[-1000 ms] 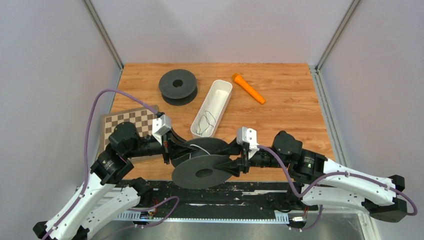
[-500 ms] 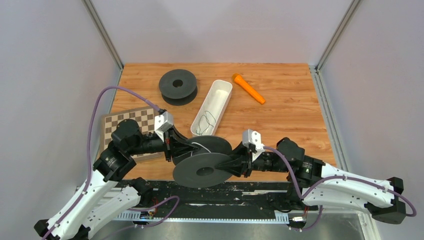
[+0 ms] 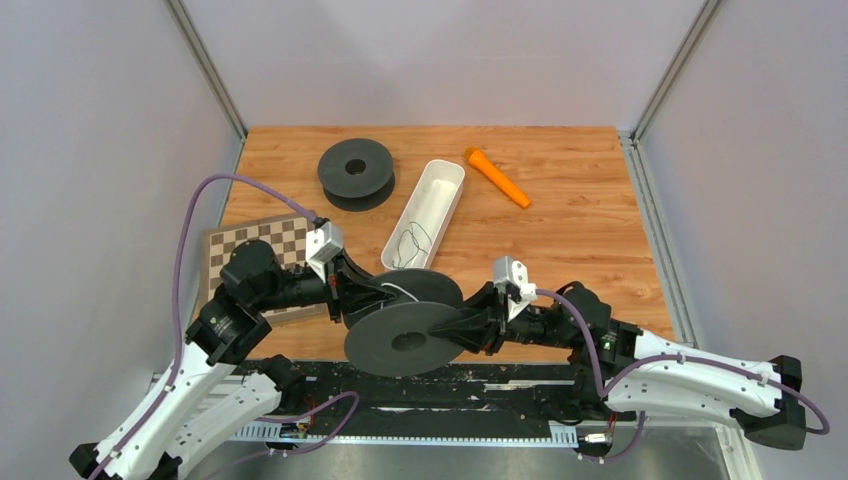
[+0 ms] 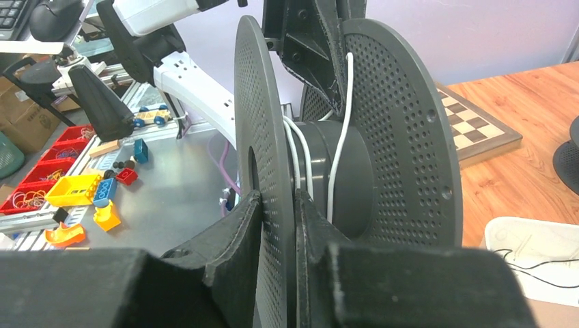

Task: Wrap the cables
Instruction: Place the cable reel at the center of the board.

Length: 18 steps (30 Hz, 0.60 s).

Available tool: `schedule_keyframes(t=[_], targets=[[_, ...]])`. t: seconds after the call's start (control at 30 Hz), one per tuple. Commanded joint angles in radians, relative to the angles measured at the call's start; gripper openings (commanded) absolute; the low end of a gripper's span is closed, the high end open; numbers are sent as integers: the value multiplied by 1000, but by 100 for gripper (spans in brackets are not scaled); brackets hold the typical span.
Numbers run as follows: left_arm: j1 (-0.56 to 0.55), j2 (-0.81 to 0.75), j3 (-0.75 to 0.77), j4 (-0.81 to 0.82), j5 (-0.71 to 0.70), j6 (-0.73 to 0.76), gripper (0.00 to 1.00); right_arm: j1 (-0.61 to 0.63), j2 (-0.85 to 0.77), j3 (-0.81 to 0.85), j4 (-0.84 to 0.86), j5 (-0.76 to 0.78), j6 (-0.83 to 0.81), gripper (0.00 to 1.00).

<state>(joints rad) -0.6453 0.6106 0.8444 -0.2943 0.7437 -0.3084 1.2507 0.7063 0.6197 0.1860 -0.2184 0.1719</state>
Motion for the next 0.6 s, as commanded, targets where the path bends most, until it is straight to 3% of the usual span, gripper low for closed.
schedule_keyframes(t=[0.0,0.13,0.27,0.37,0.47,0.57], targets=[[5,-23,5,107,-14,-9,3,-27,-3,-9,97,65,29,0],[8,-37,-16,77,-32,7,9,-103,-43,-59,167,73,71,0],[9,-39,-45,87,-19,-5,14,-228,-69,-123,281,-20,185,0],[8,-41,-61,89,-16,-6,14,-295,-62,-148,332,-90,252,0],[8,-39,-83,119,-5,-22,6,-339,-29,-145,345,-173,292,0],[9,-26,-87,112,-14,-26,8,-364,-3,-143,349,-205,327,0]])
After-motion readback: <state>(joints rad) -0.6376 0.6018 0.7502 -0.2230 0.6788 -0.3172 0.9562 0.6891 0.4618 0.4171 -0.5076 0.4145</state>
